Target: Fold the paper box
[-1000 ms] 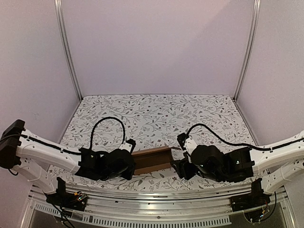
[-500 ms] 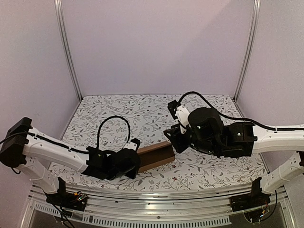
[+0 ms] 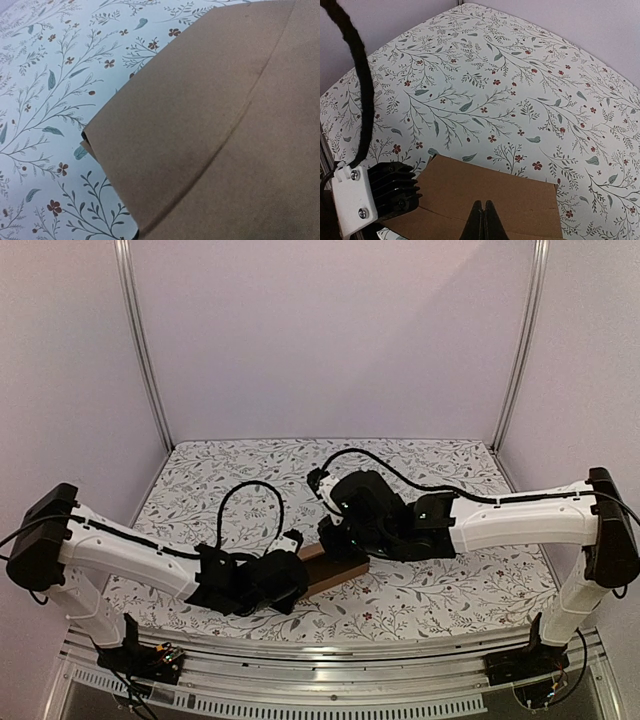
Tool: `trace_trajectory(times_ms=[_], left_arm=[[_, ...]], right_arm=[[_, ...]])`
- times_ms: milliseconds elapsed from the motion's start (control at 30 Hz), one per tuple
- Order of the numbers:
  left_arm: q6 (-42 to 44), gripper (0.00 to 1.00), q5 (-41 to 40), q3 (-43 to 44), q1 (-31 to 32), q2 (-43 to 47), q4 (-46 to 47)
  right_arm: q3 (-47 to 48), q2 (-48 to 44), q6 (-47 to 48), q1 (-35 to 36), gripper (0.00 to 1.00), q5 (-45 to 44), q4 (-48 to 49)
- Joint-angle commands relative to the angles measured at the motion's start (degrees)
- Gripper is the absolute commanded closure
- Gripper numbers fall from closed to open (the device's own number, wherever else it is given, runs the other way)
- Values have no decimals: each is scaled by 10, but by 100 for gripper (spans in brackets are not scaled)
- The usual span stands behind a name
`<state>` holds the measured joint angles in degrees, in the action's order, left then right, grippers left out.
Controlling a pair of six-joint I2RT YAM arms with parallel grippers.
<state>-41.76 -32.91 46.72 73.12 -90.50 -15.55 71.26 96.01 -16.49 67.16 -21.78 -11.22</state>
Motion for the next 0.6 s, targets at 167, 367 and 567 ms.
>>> trace_trajectory(times_ms=[167,367,567], left_arm=[[-7,78,13,13,9,-25,-43],[-16,53,23,1,11,-6,-49],[-32,42,39,-19,13,25,-49]], right_arm=[[-3,72,-21,-15,100,9,52],[-17,98,-30,-16,100,10,67],[-49,110,-49,-17,100,19,97]])
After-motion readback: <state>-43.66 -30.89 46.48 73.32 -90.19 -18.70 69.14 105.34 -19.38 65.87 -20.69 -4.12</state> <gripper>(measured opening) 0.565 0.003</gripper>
